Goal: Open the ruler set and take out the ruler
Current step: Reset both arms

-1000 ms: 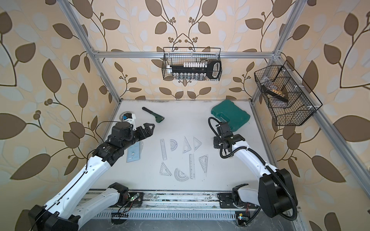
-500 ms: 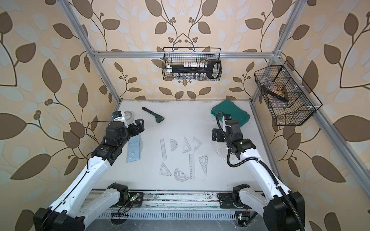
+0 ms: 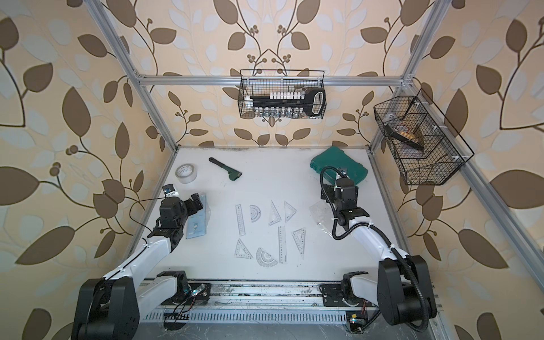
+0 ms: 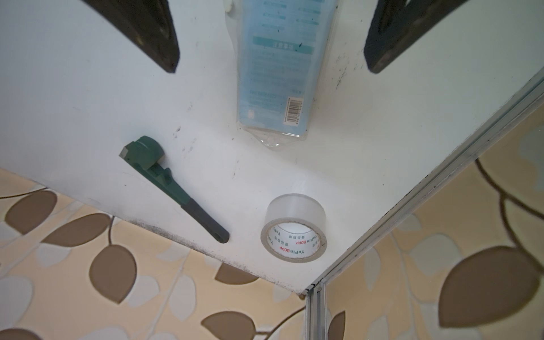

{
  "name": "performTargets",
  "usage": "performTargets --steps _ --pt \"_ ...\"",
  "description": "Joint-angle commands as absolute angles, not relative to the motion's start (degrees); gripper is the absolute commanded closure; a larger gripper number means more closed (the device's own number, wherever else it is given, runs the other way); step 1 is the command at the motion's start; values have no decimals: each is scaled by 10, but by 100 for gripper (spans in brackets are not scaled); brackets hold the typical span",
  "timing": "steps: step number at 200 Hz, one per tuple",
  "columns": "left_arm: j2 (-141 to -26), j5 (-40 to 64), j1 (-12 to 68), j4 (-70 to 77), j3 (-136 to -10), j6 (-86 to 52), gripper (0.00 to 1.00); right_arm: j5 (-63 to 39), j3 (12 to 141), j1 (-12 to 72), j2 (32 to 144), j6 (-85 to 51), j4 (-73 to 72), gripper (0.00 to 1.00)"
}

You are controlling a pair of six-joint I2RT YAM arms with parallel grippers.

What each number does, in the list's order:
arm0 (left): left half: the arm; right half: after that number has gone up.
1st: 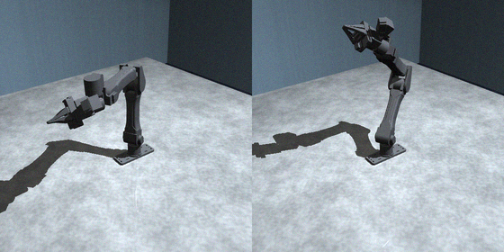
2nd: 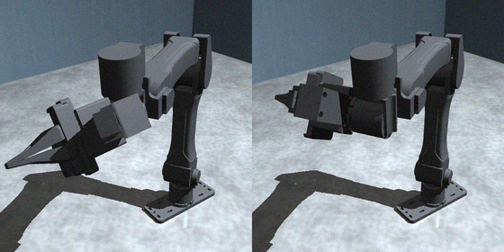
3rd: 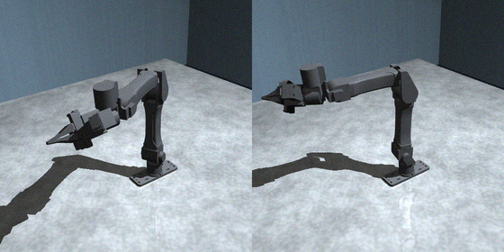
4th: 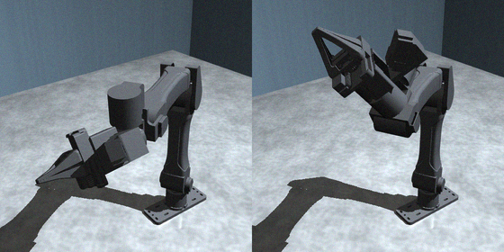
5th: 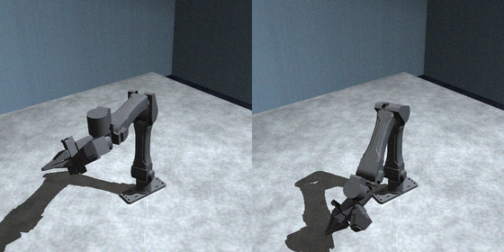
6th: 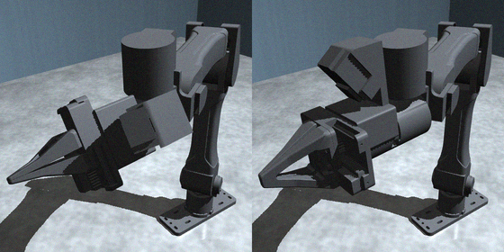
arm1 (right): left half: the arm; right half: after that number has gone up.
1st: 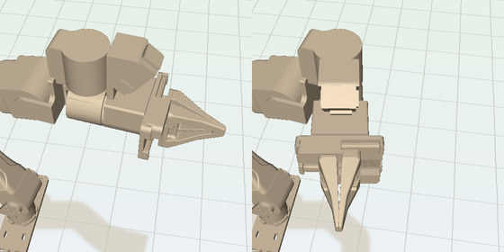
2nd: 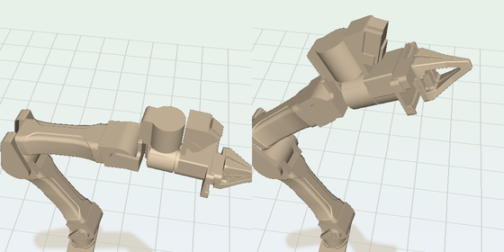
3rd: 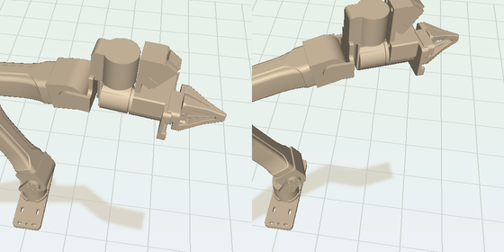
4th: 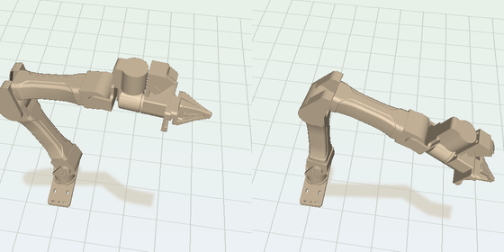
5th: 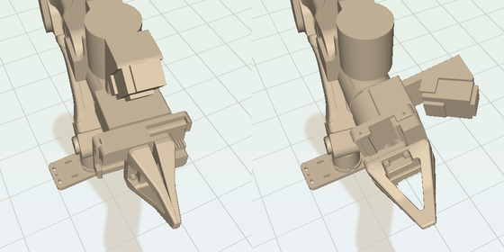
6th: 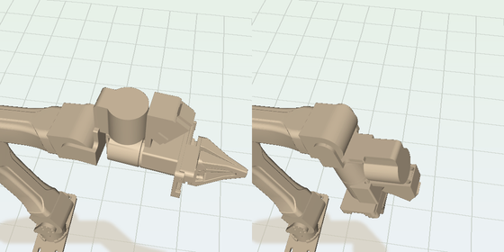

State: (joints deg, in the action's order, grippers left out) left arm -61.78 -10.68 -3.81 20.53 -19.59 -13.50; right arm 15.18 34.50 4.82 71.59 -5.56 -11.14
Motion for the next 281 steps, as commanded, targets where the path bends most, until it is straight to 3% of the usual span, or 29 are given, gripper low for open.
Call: performTargets --steps 1,89,116,132,147,176,281 --pt "-663 -128 -41 356 -169 -100 1 125 298 22 739 -27 -259 1" --pt "-772 -81 -41 427 -177 -86 1 24 255 -14 751 -23 -312 1" --pt "-796 -27 -39 468 -169 -61 2 34 230 -14 780 -27 -378 1" --pt "-867 34 -37 545 -171 -27 1 84 217 -10 787 -44 -401 1" --pt "-850 66 -36 420 -217 -13 1 94 198 -10 798 -49 -443 1" --pt "-856 61 -33 442 -212 -13 1 92 211 2 854 -34 -465 1" --pt "-857 60 -27 414 -227 -6 1 85 210 15 861 -16 -473 1"
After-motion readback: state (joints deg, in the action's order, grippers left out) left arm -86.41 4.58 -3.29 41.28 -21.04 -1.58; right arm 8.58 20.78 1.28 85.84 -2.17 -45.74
